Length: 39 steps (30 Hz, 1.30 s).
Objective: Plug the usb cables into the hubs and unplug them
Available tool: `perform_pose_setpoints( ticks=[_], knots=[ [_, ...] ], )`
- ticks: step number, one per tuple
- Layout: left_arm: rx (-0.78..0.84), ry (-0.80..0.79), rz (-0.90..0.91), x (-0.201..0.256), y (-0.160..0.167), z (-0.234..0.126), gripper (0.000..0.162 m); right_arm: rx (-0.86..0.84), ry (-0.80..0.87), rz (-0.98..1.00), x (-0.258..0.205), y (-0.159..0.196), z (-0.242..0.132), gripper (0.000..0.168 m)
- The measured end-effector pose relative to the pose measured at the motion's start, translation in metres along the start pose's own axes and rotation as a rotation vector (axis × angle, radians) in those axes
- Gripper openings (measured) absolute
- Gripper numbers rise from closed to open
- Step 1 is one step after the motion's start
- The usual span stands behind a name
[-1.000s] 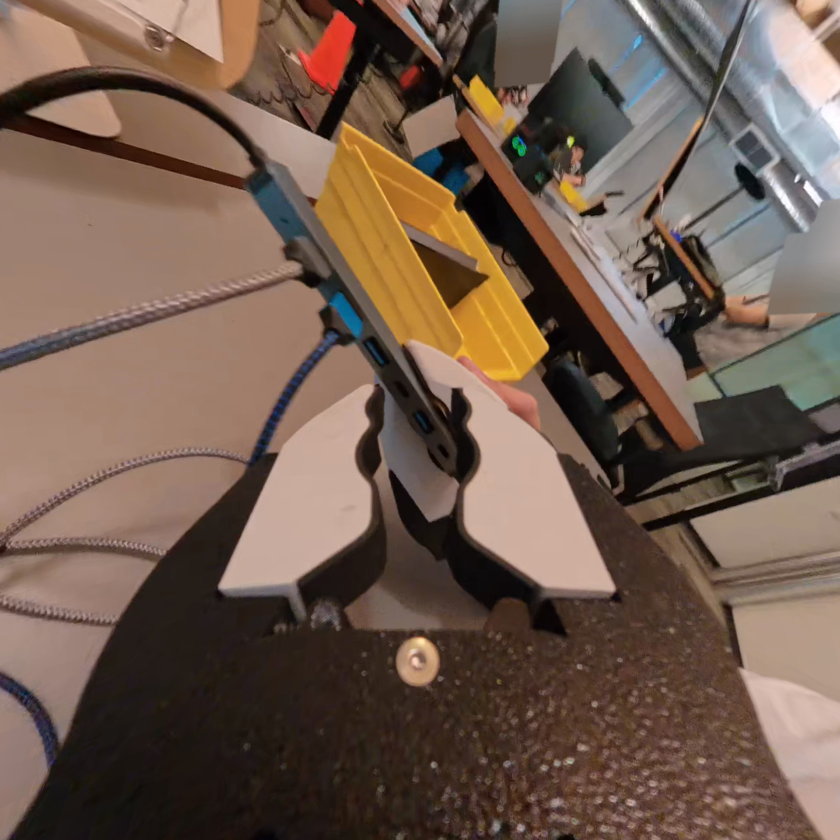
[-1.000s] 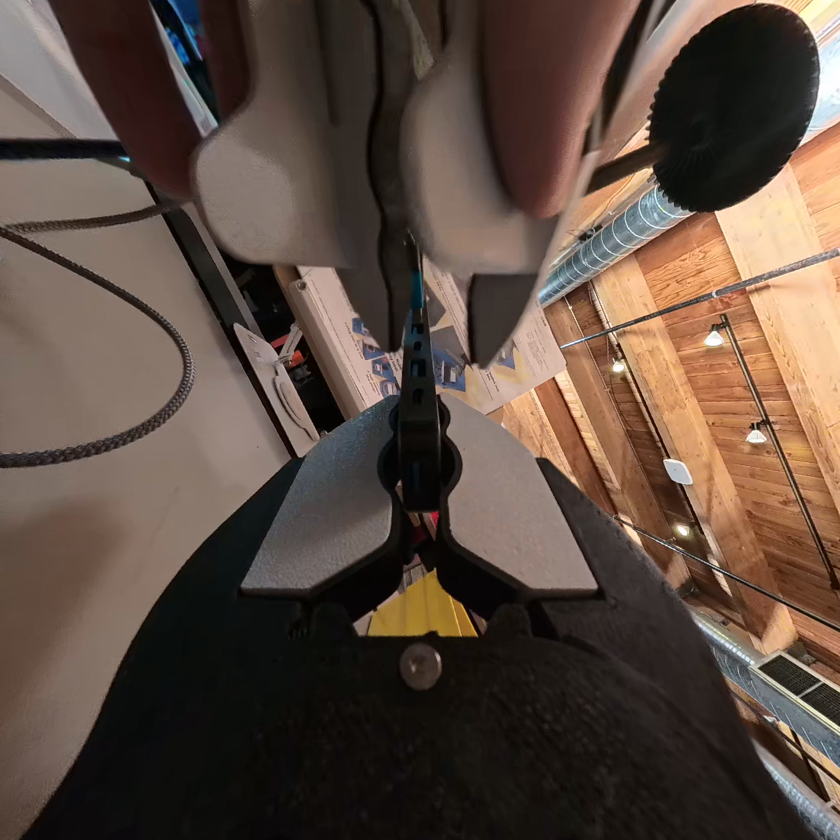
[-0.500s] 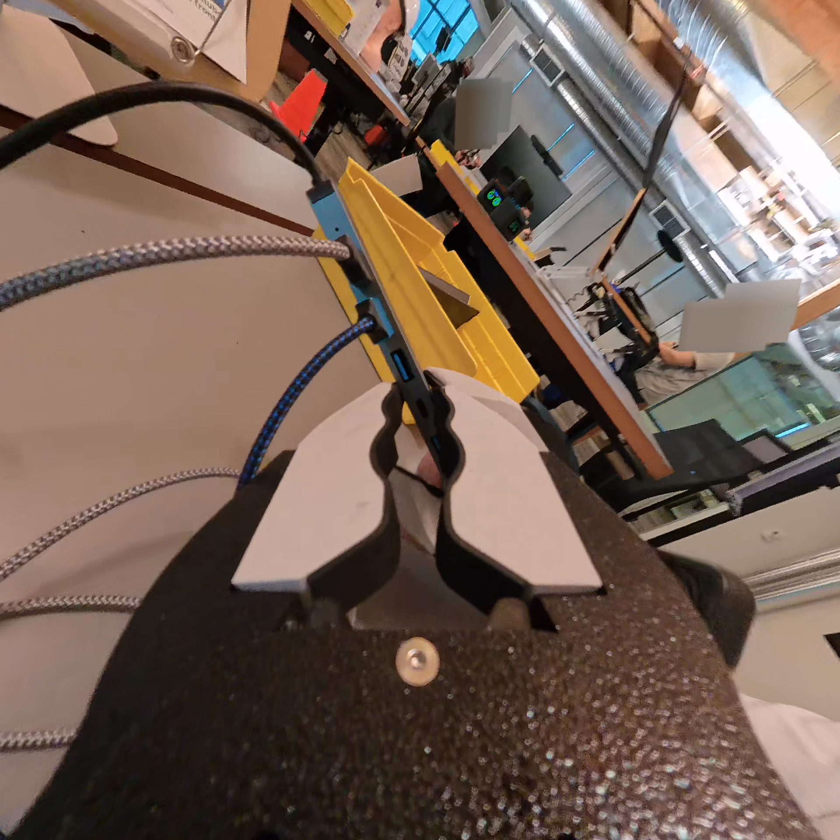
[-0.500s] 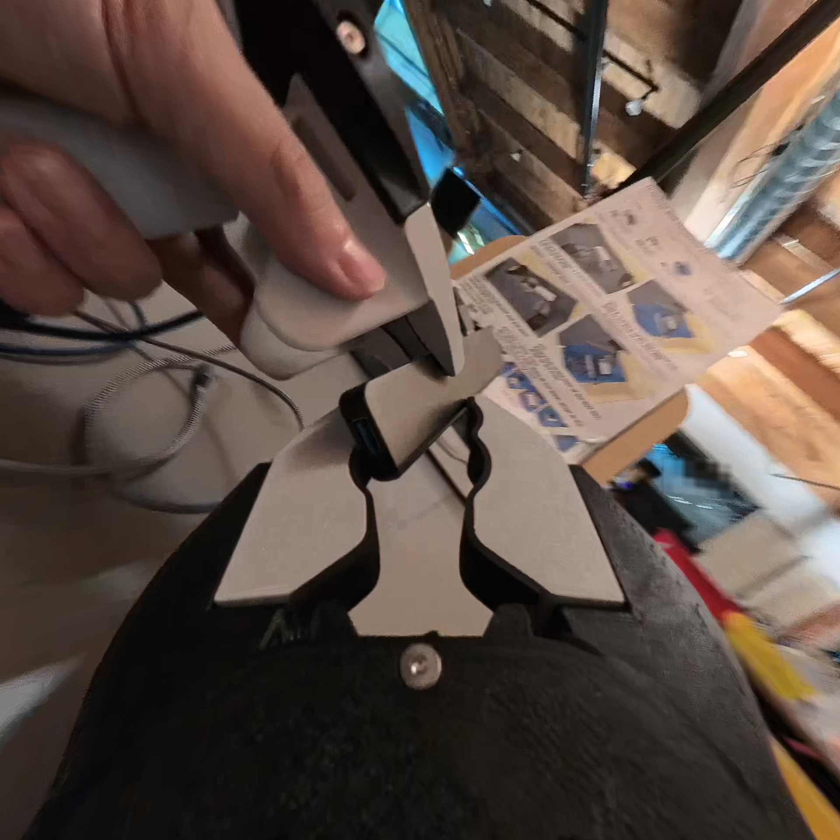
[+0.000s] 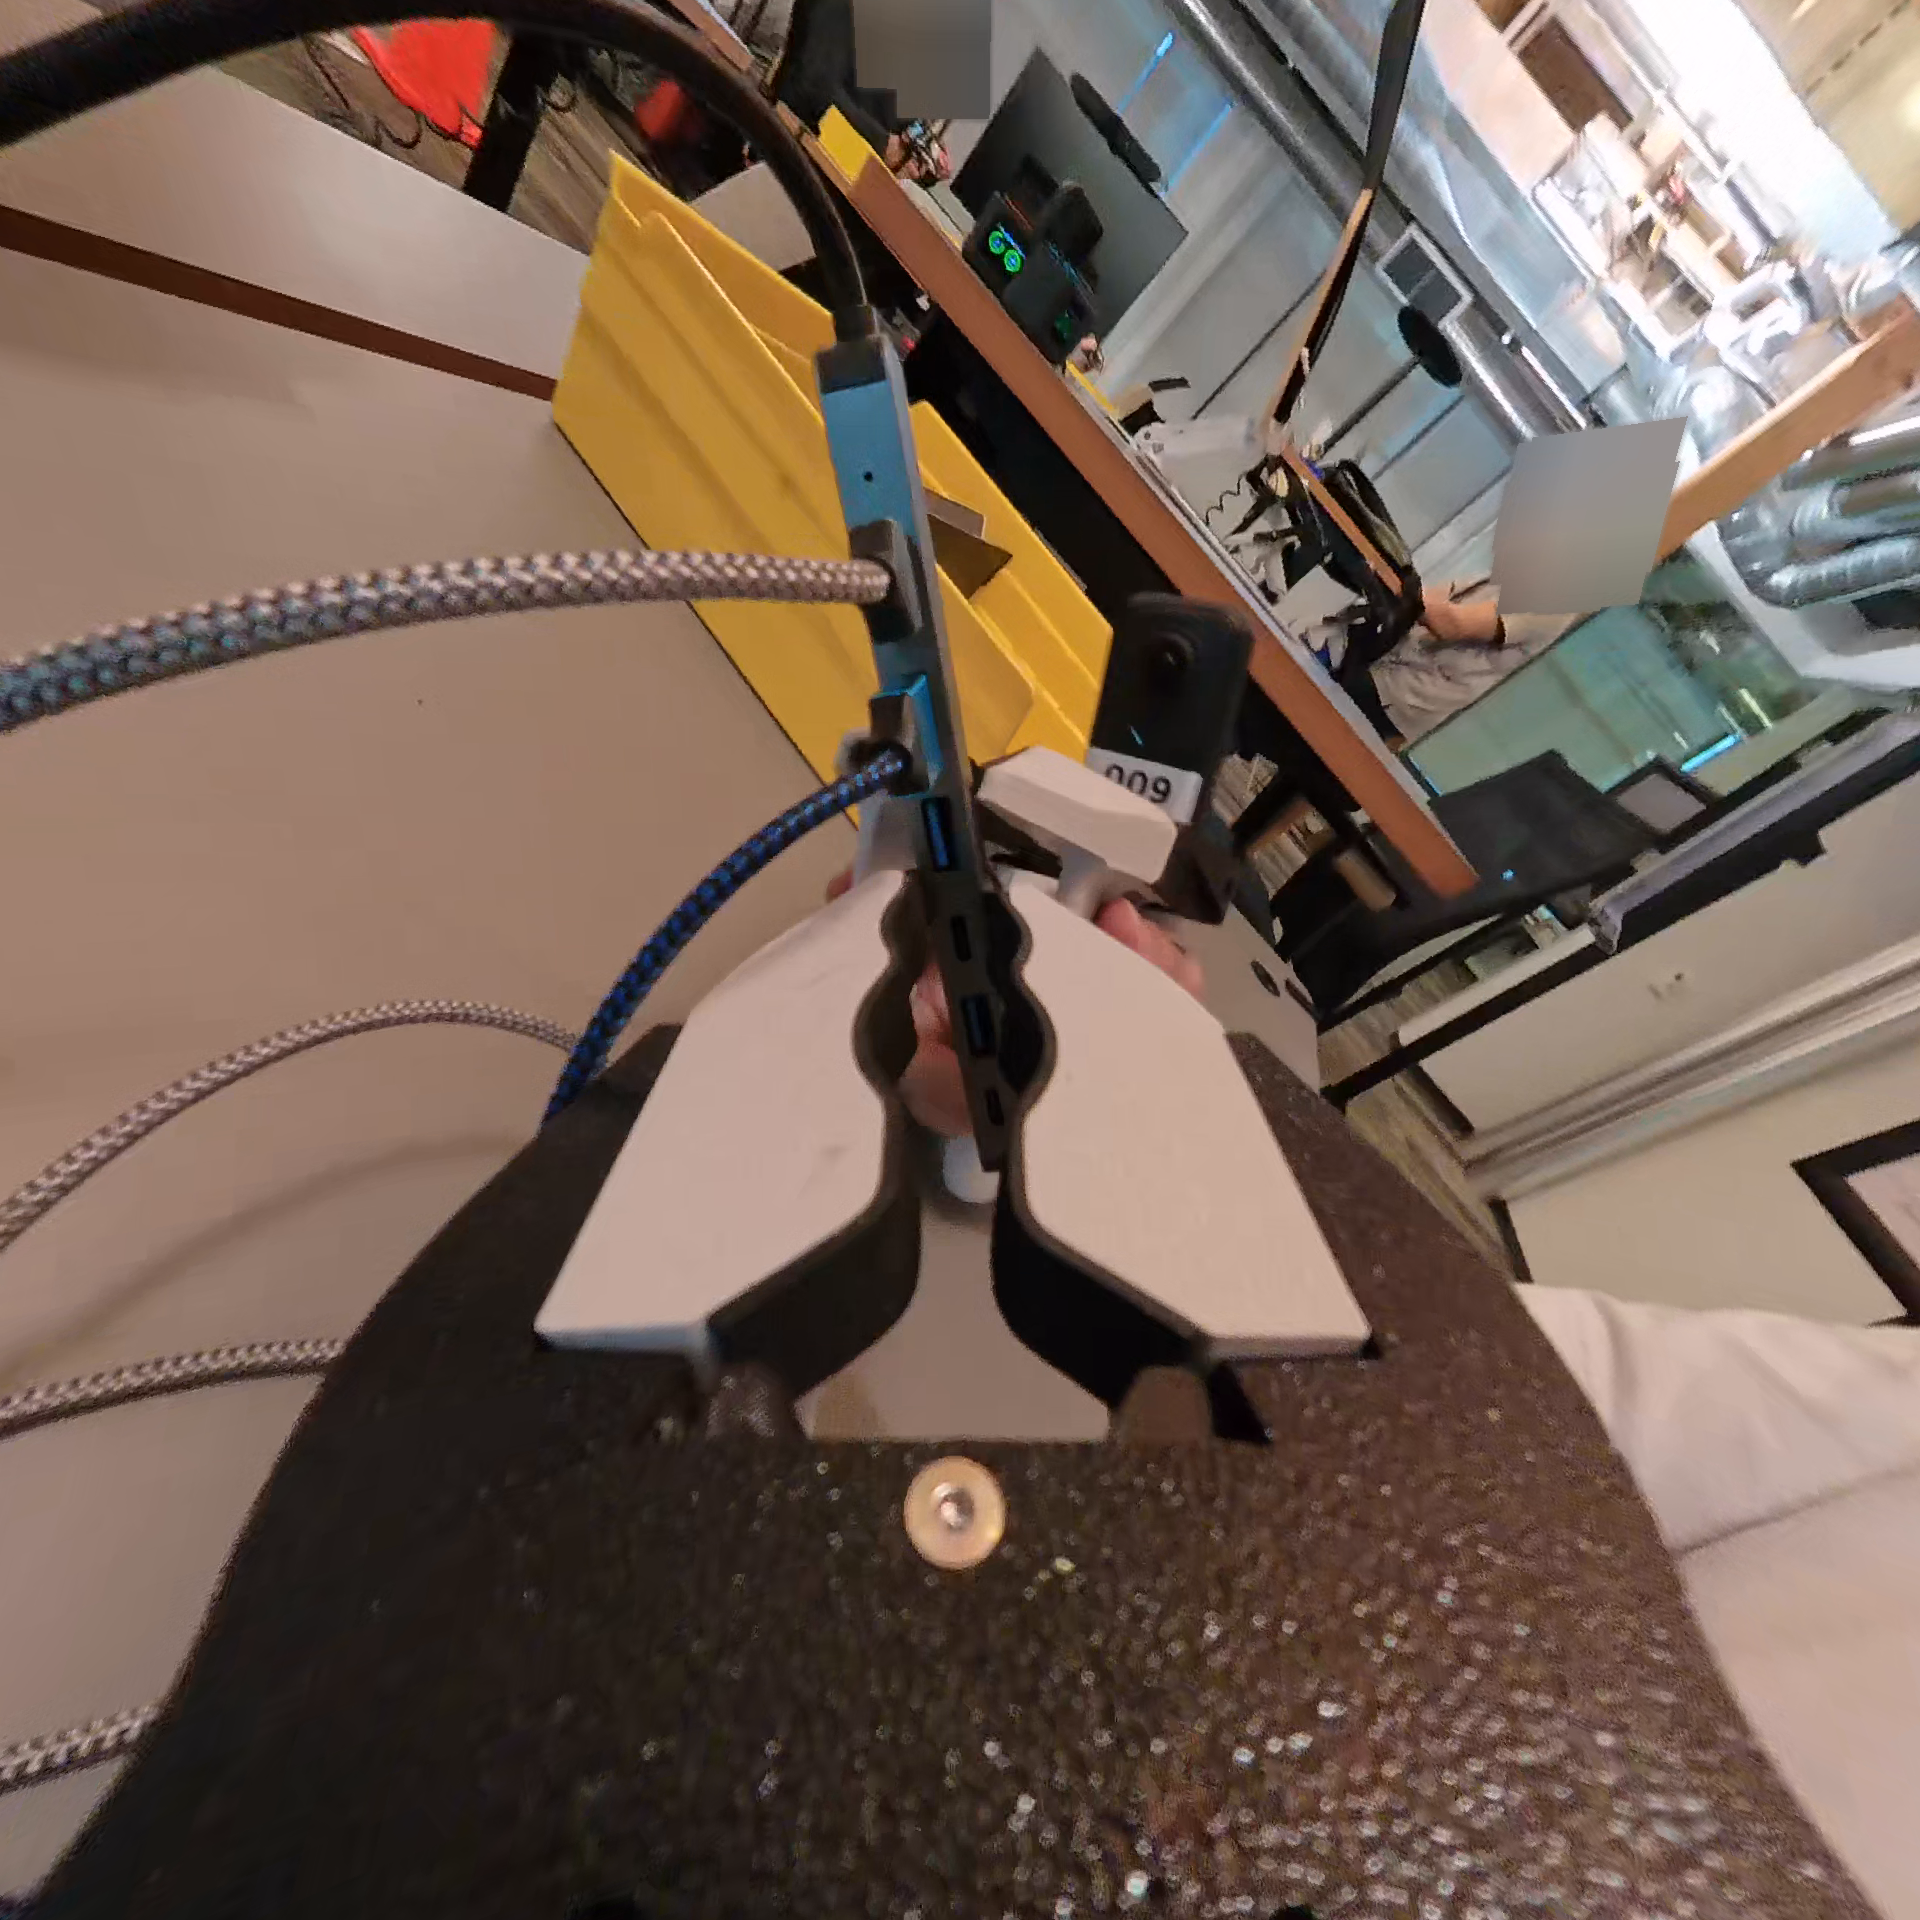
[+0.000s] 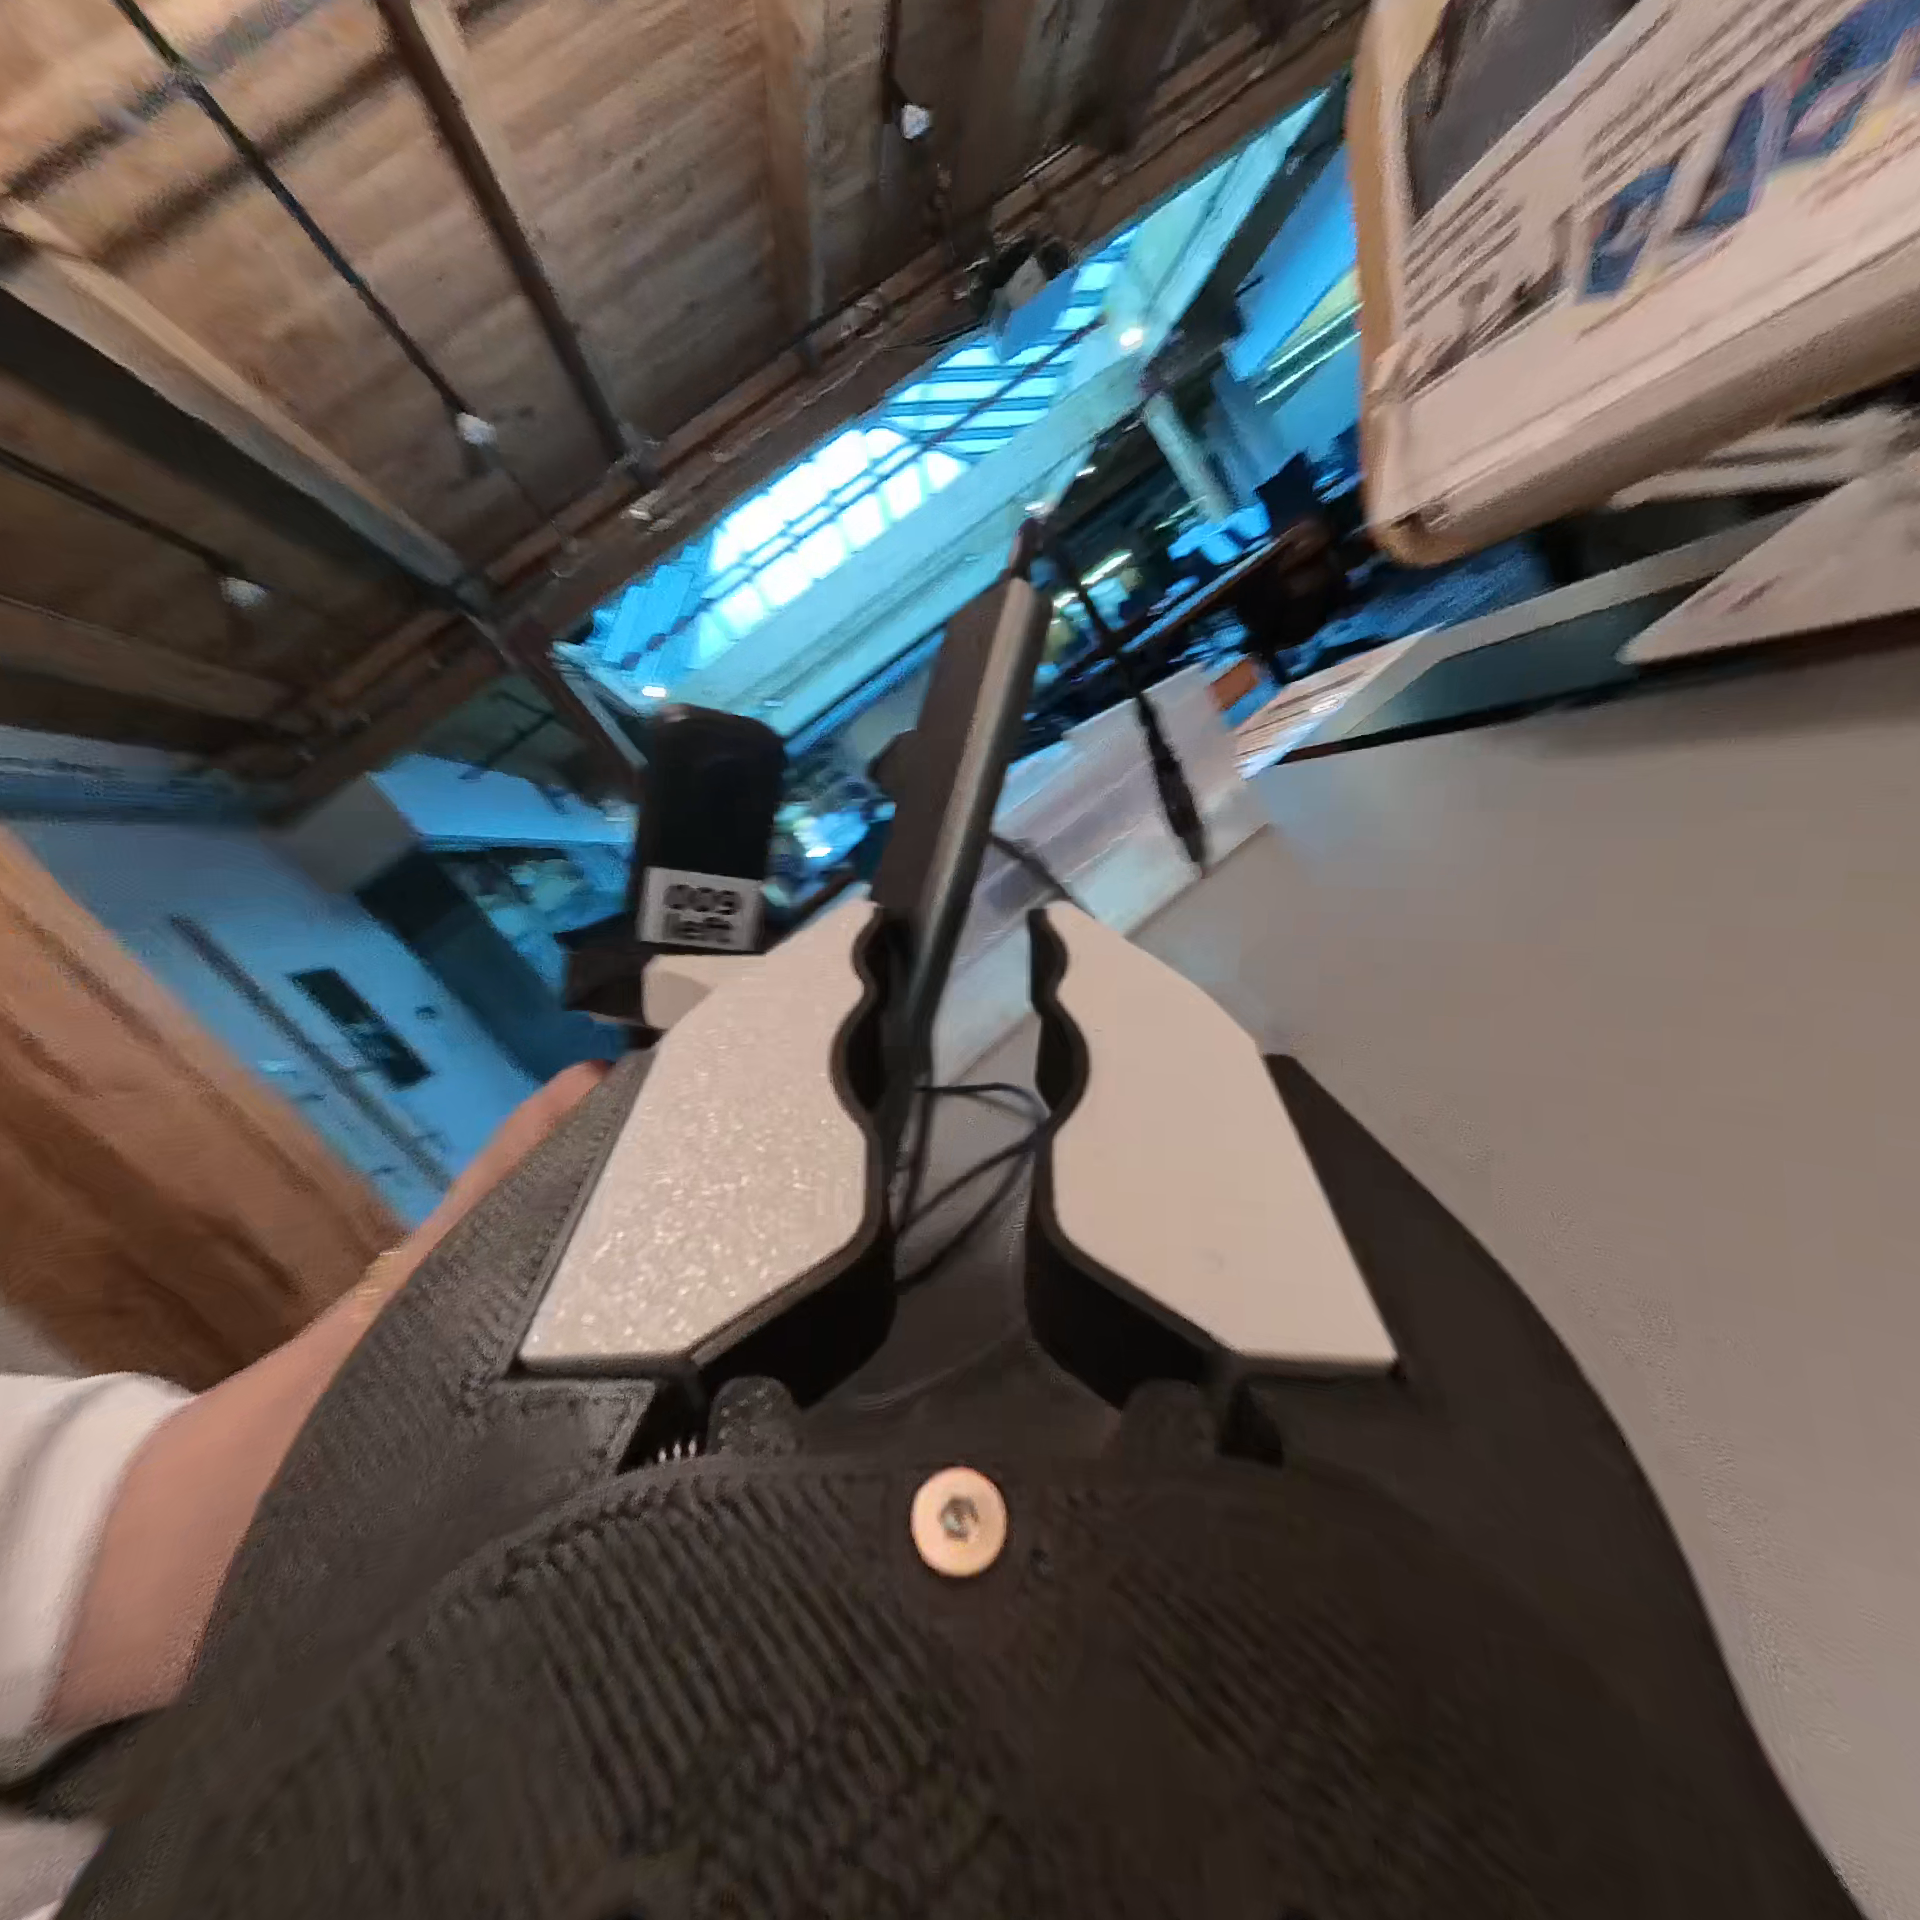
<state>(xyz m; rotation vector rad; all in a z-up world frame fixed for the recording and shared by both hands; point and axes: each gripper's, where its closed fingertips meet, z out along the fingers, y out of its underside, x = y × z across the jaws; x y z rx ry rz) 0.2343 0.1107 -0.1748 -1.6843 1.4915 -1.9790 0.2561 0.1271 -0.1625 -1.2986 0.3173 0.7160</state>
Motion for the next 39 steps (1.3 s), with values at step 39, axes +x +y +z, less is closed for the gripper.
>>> perform_pose_setpoints(
  ticks=[39],
  knots=[
    [0.107, -0.02, 0.446, 0.044, -0.037, -0.057, 0.018, 0.064, -0.28, 0.033, -0.035, -0.016, -0.015, 0.011]
  ],
)
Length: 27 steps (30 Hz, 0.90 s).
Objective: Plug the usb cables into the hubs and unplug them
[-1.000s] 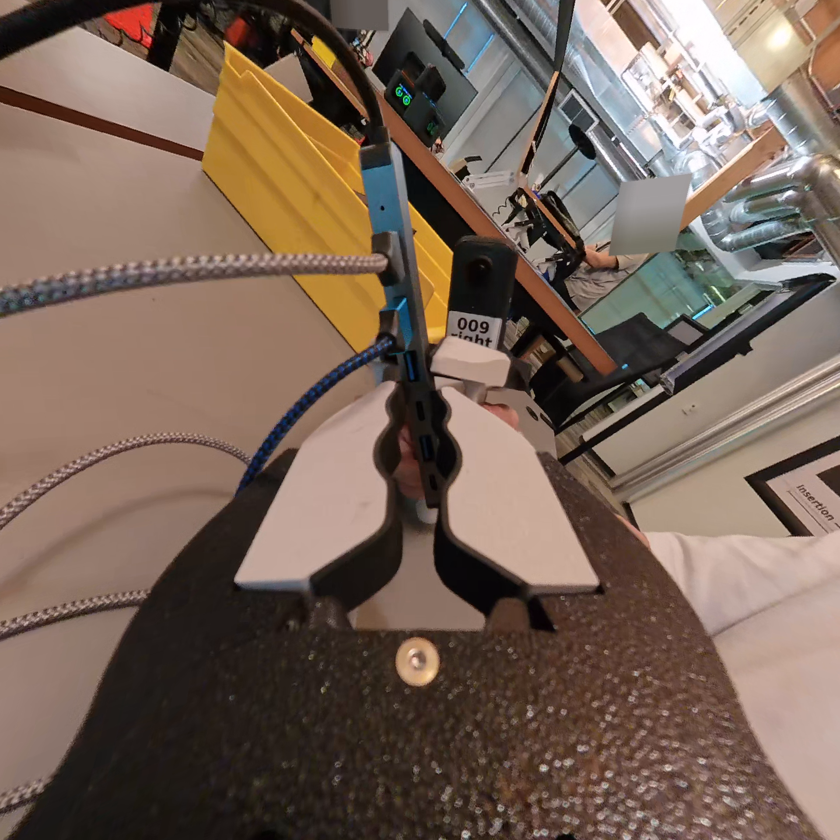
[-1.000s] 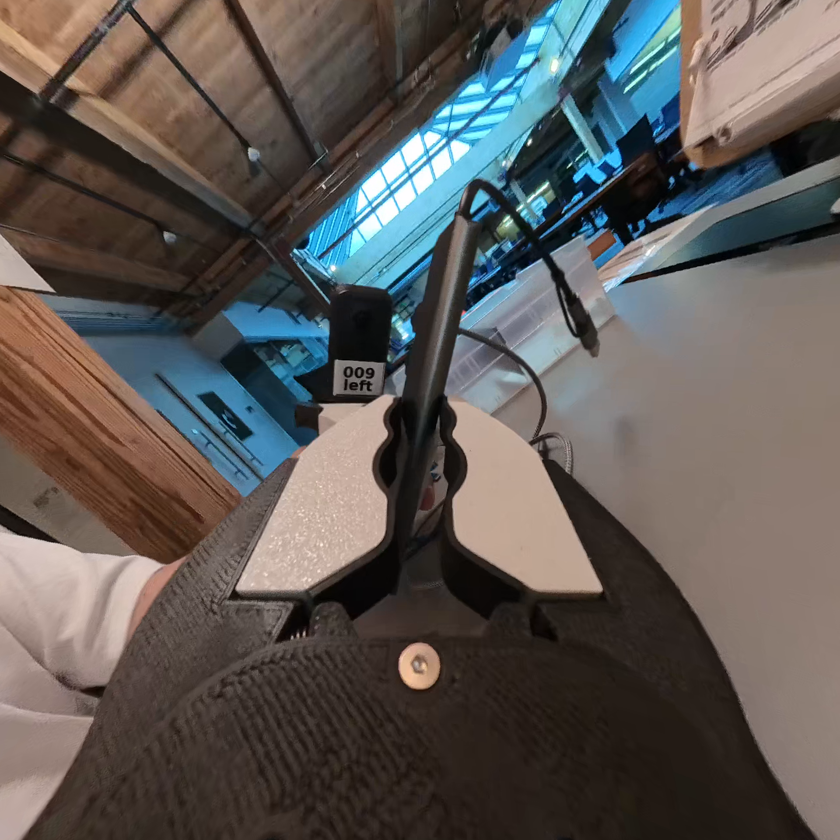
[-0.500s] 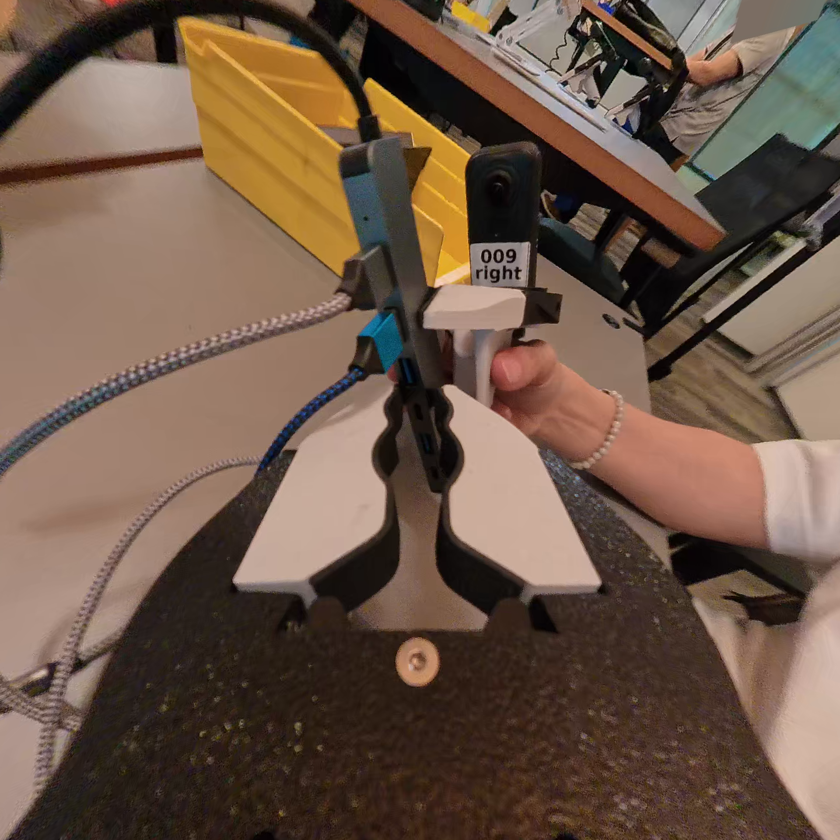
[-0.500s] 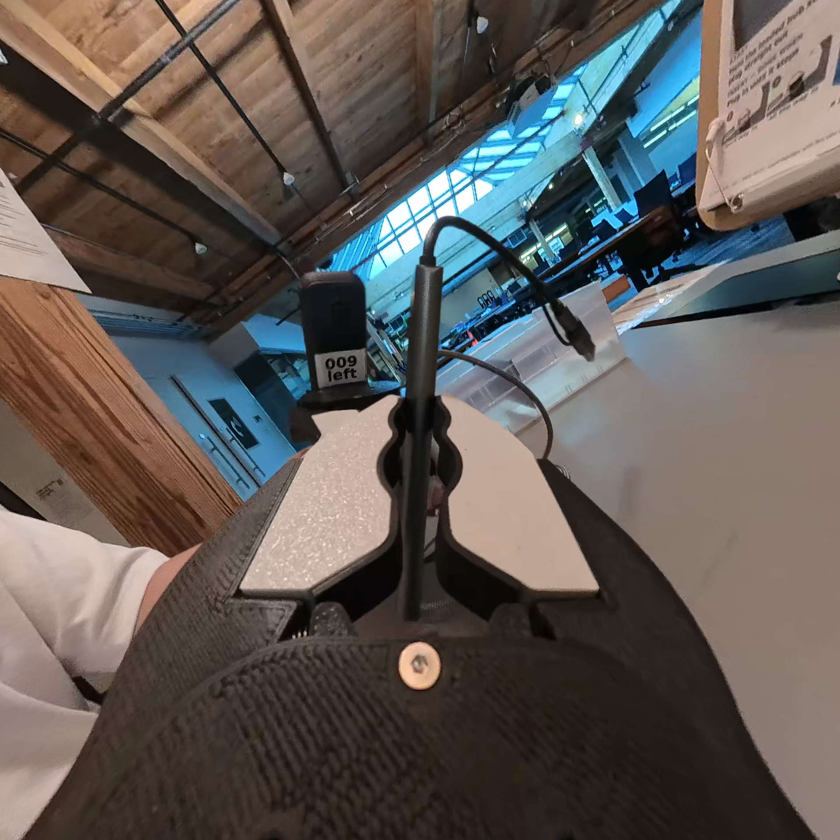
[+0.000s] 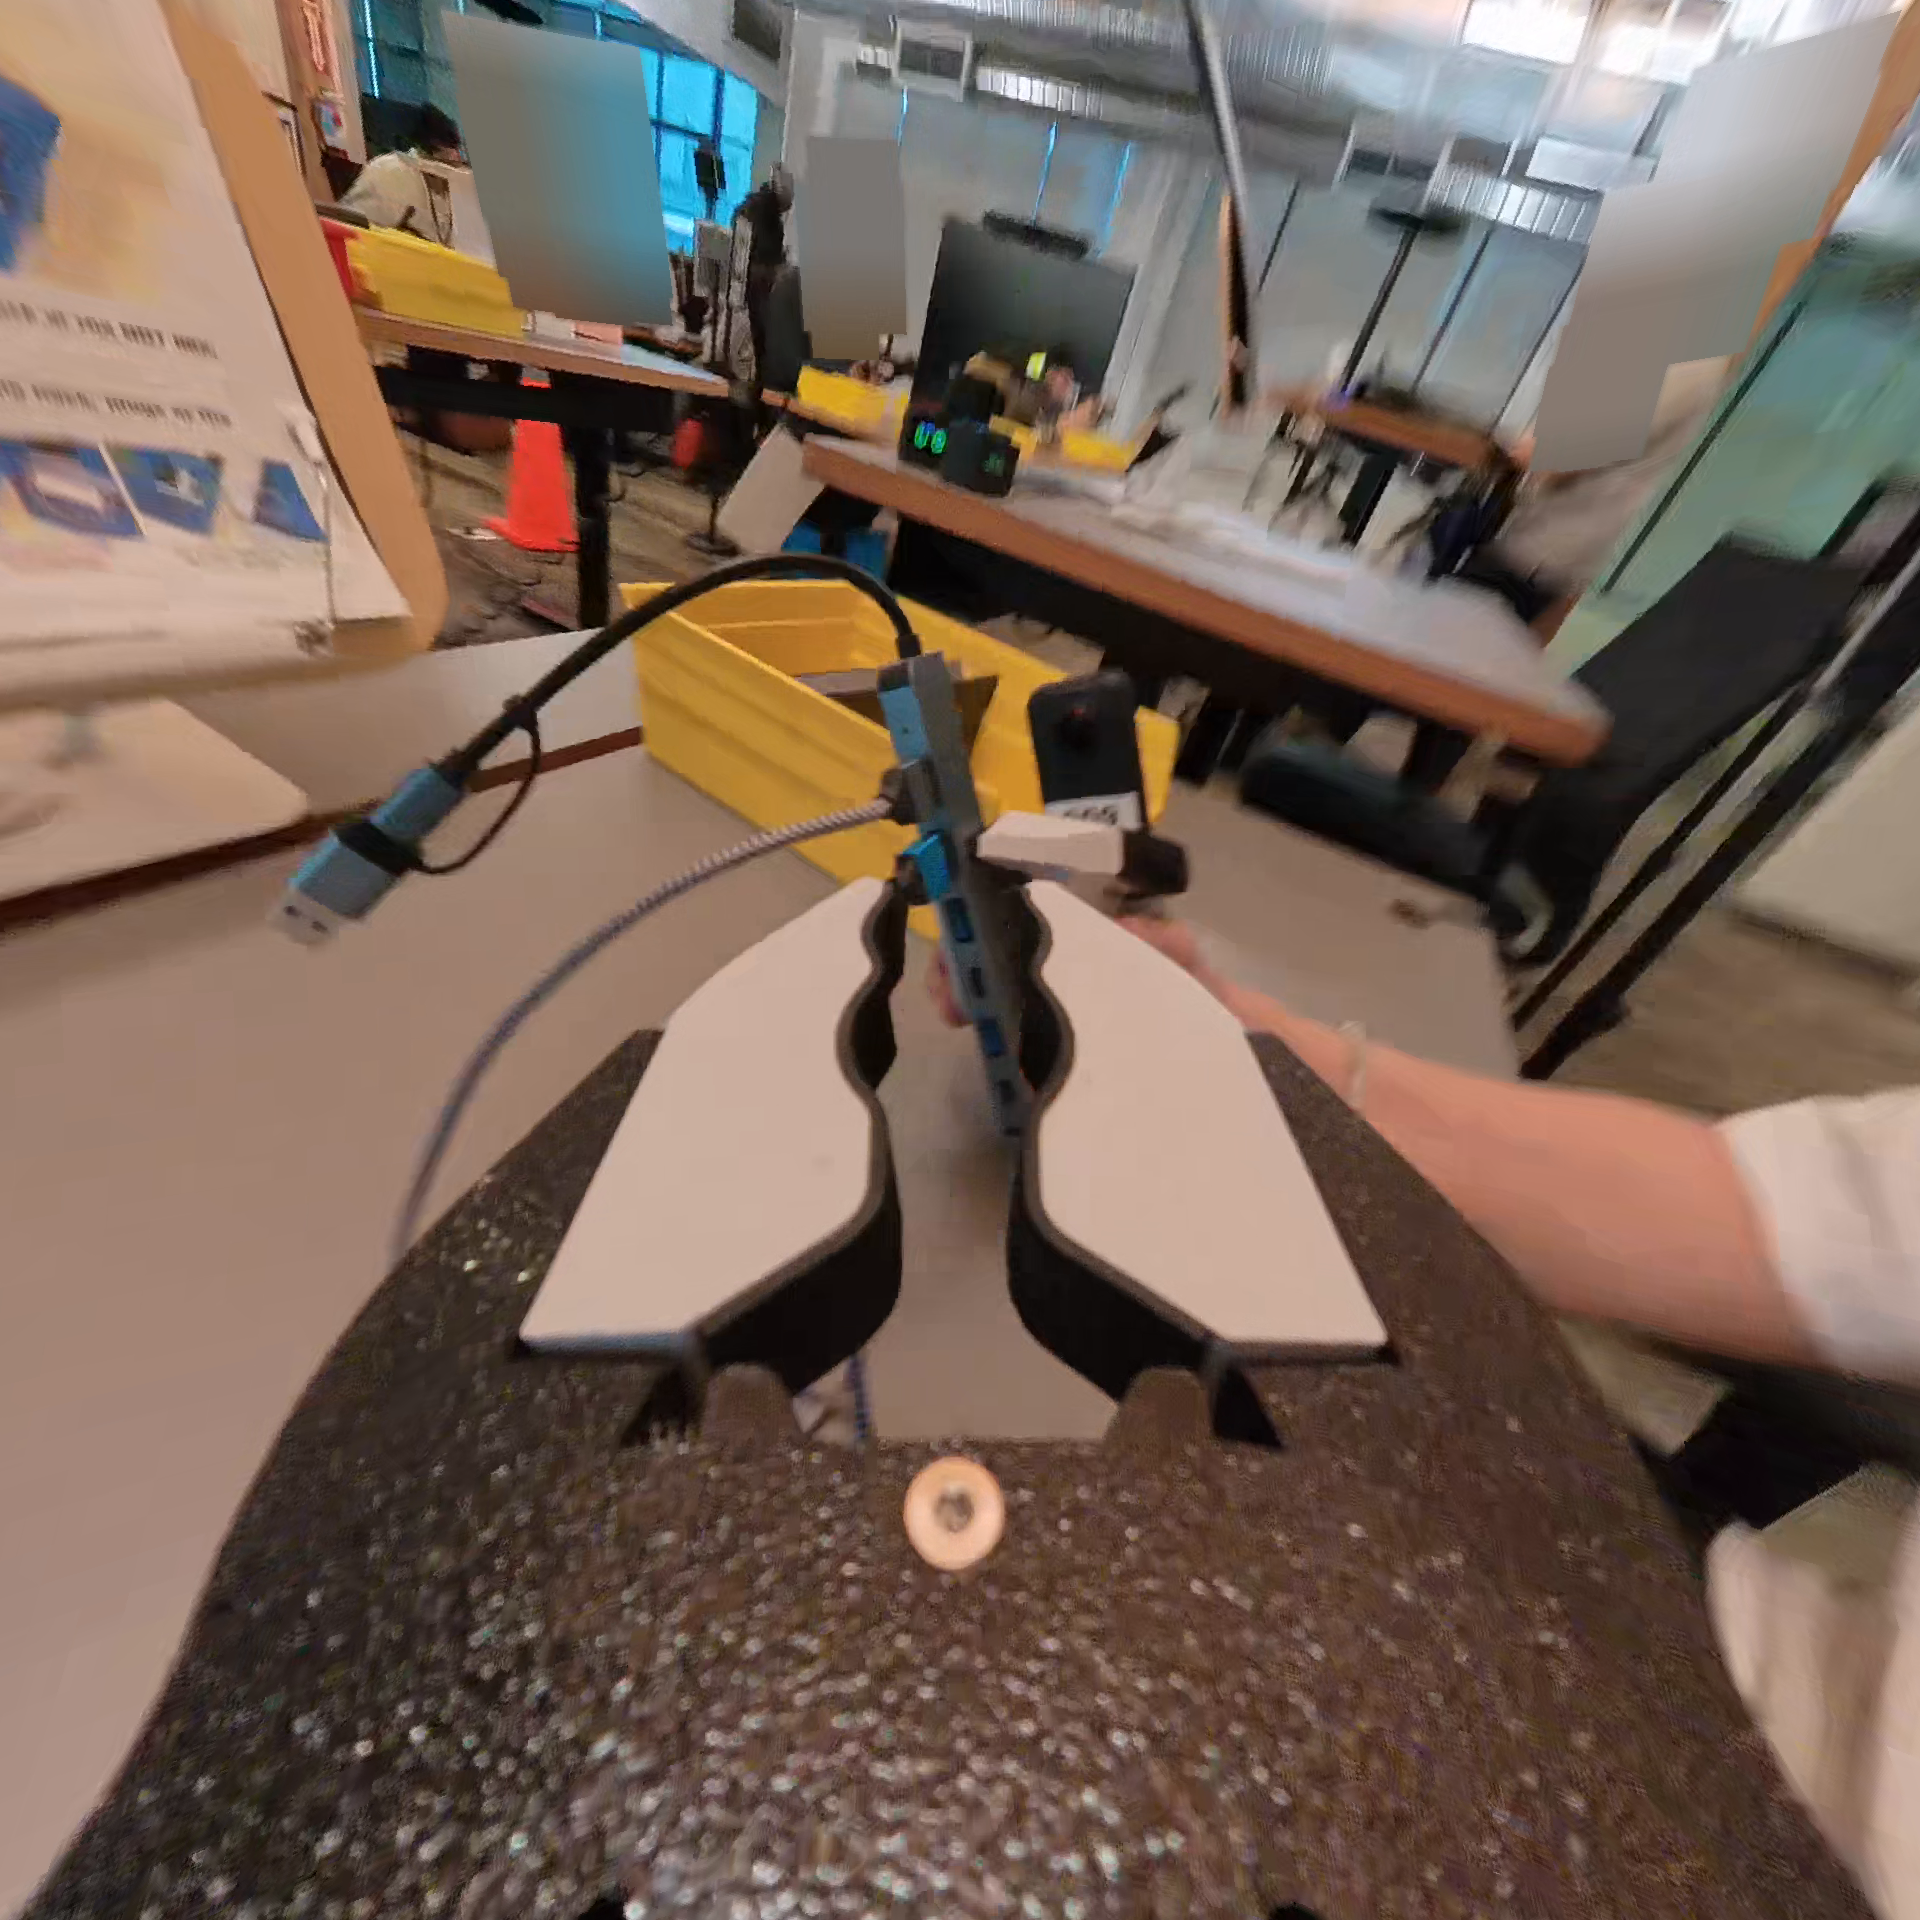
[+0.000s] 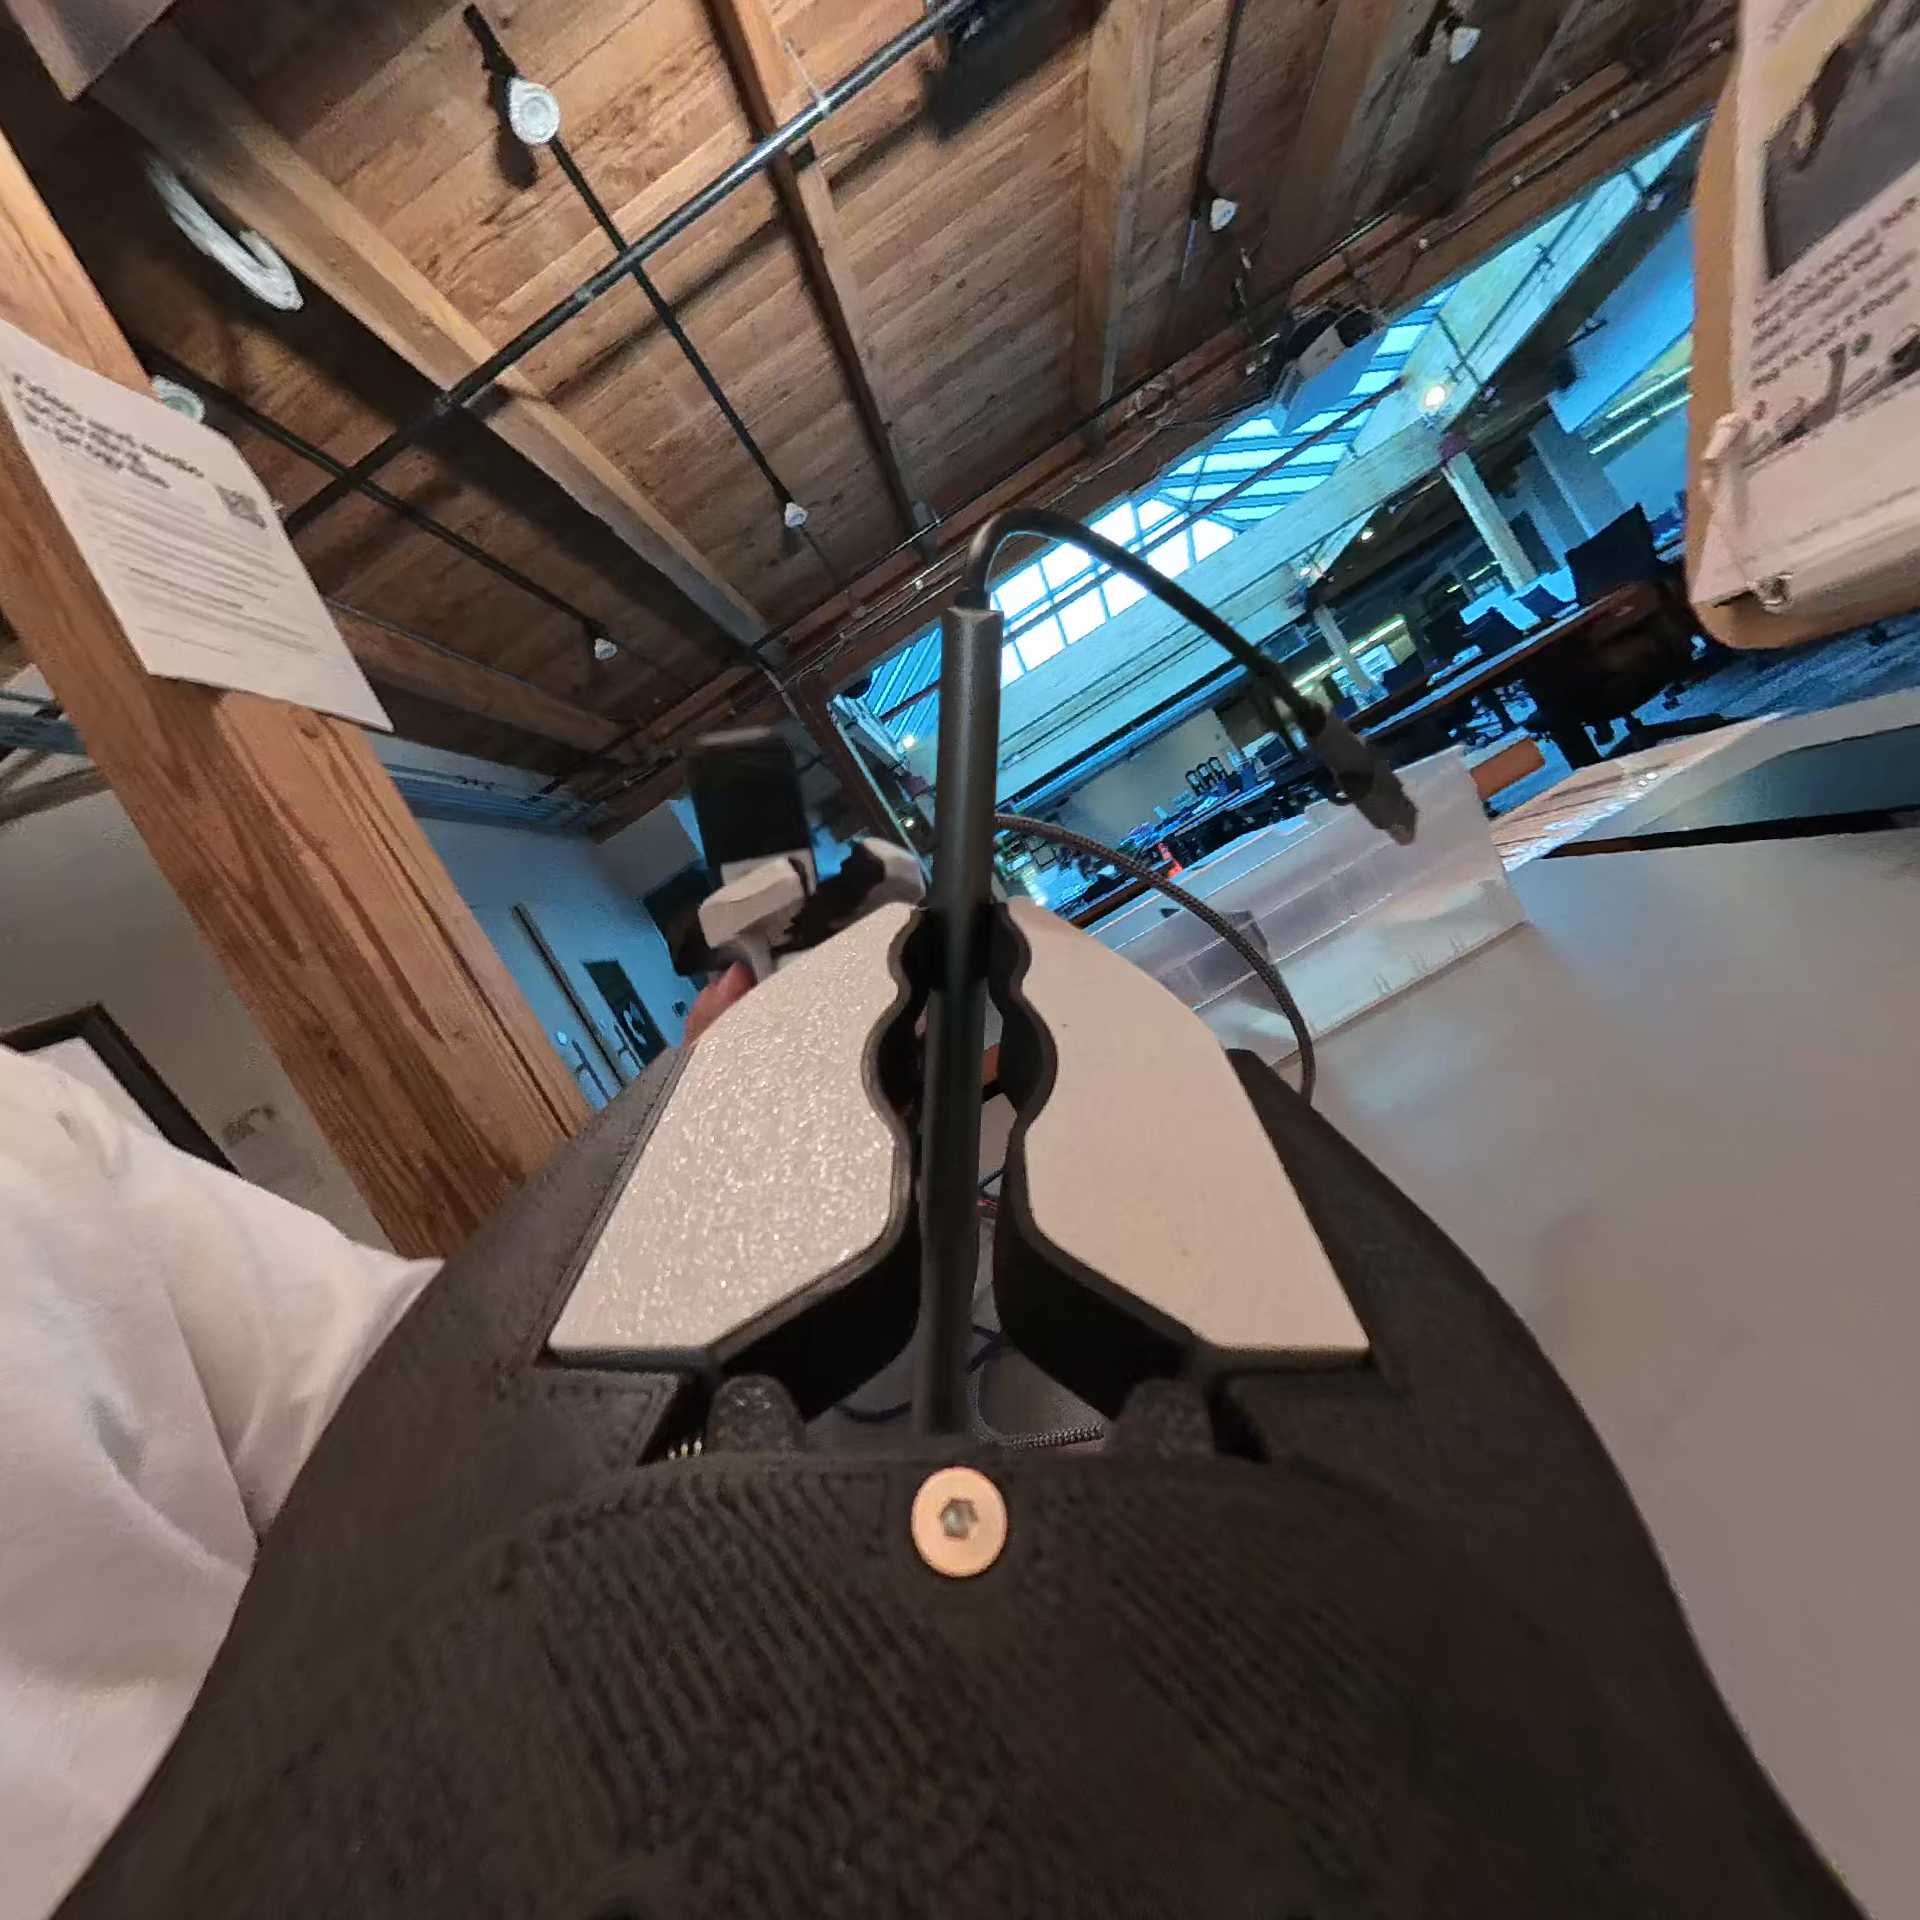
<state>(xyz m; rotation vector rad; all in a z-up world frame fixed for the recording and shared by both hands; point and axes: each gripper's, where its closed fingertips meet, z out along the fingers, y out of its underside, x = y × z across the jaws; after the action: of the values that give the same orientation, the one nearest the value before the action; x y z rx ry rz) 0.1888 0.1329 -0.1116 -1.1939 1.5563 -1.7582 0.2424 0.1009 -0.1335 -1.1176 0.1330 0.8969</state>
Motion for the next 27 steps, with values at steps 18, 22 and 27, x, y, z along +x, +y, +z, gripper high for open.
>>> perform_pose_setpoints(
  ticks=[18, 22, 27],
  knots=[
    [-0.173, 0.114, 0.107, 0.004, 0.027, 0.015, 0.006, -0.068, -0.121, -0.044, -0.021, 0.02, 0.013, 0.011],
    [-0.25, 0.117, 0.124, 0.001, 0.037, 0.012, 0.006, -0.13, -0.093, -0.061, -0.018, 0.028, 0.012, 0.011],
    [-0.346, 0.094, 0.178, -0.002, 0.048, 0.007, 0.006, -0.226, -0.061, -0.105, -0.015, 0.039, 0.012, 0.011]
  ],
)
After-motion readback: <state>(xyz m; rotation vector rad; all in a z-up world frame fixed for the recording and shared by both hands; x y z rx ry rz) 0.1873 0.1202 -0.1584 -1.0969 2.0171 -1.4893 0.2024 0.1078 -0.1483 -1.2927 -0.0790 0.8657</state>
